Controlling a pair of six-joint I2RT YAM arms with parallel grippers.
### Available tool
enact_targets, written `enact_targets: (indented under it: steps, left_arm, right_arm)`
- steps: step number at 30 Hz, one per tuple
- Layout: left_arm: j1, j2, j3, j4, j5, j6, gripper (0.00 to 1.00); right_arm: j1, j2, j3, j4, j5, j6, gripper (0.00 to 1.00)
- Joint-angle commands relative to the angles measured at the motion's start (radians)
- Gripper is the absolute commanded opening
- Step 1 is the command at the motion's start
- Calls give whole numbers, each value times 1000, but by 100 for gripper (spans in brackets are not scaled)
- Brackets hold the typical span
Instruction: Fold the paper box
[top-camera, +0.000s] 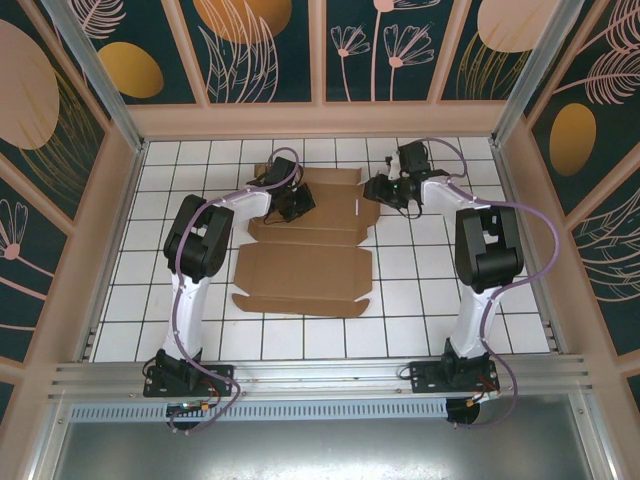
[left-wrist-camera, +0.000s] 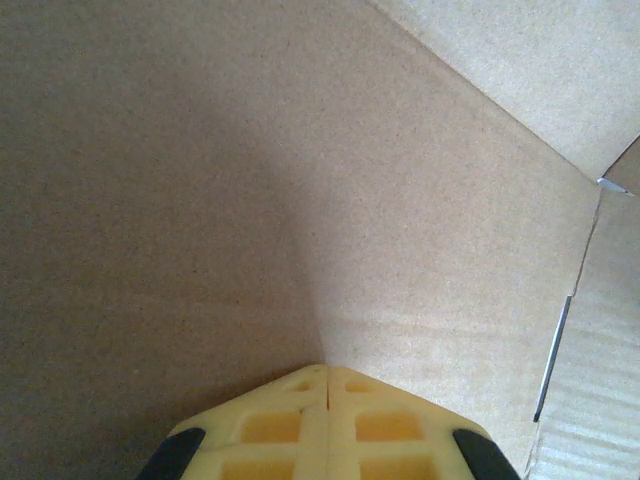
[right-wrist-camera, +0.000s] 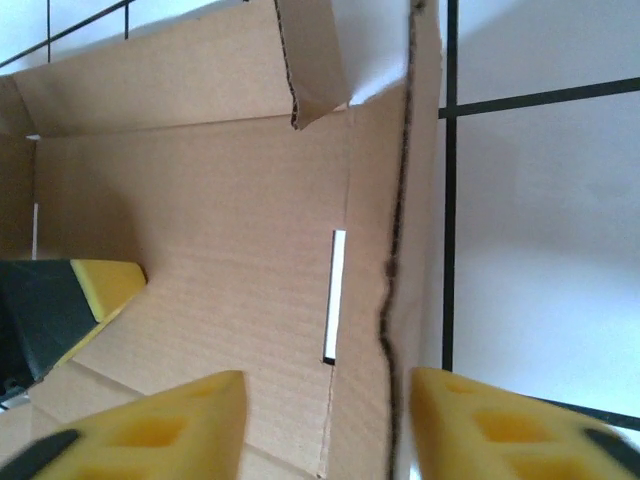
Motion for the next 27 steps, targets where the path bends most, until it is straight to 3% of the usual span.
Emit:
enact_targets:
  steps: [1, 5, 8, 13, 18, 24, 26, 27]
  left_arm:
    - [12, -14, -14, -61, -7, 18, 0]
    - [13, -11, -12, -64, -7, 19, 0]
    - [13, -10, -3, -71, -10, 23, 0]
    - [13, -6, 9, -77, -8, 18, 0]
    - [14, -2, 6, -66, 2, 4, 0]
    - [14, -7, 6, -70, 1, 7, 0]
    - [13, -12, 8, -75, -1, 10, 0]
    - [13, -15, 7, -77, -2, 13, 0]
  right_arm:
    - [-6, -24, -3, 31, -19, -5, 32]
    - [24, 18, 69, -67, 107, -53, 10]
    - [92, 97, 190, -217, 346, -120, 3]
    - [229, 272, 395, -417, 801, -195, 0]
    - [326, 441, 533, -513, 1073, -234, 0]
    - [374, 528, 625, -542, 1161, -222, 0]
    - [364, 464, 599, -506, 1123, -210, 10]
    - [354, 411, 564, -463, 1075, -211, 21]
